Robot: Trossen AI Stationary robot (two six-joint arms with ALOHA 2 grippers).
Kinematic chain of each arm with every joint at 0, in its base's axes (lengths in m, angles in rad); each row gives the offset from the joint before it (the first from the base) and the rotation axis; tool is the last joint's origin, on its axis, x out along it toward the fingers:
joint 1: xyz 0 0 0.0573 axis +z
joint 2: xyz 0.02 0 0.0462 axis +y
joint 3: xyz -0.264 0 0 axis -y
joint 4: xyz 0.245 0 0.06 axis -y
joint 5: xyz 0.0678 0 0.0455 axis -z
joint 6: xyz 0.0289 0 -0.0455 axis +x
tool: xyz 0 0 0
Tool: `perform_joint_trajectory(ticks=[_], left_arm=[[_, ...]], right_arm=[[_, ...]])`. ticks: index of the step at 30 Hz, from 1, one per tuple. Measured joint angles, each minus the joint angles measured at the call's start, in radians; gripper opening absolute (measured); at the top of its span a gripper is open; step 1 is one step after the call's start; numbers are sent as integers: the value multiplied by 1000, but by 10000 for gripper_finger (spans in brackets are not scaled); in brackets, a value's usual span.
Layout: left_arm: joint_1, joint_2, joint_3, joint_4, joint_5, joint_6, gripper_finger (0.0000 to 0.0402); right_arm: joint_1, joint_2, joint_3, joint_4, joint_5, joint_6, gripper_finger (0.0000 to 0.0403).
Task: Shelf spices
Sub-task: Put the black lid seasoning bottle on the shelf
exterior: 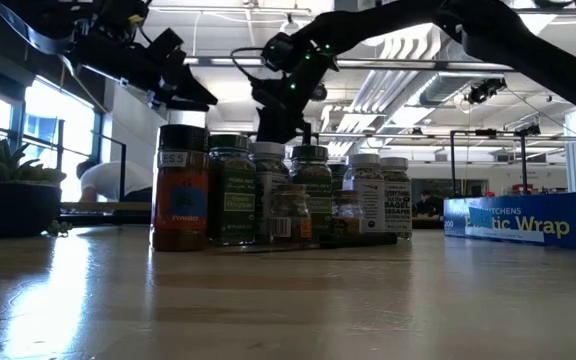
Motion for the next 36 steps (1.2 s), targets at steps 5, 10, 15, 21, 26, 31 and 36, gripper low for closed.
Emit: perform_joint_trajectory(ticks=[5,10,15,21,26,31,36], left_arm=[[2,-12,0,-12,-11,6,245],[2,-11,0,-20,-36,6,245],[2,-12,0,-31,-45,4,245],[2,-11,0,-37,-45,-2,245],[2,-11,0,-39,-45,-2,245],[2,-11,0,-42,-45,-2,245],[2,-11,0,-45,-47,4,245]], right_arm=[[5,-7,-2,78,1,-3,254],[11,-7,-2,211,2,0,254],[15,11,-18,203,77,-1,254],[15,17,-36,141,159,5,254],[19,17,-36,104,159,18,255],[20,16,-36,73,154,32,255],[19,-9,-36,105,139,28,255]])
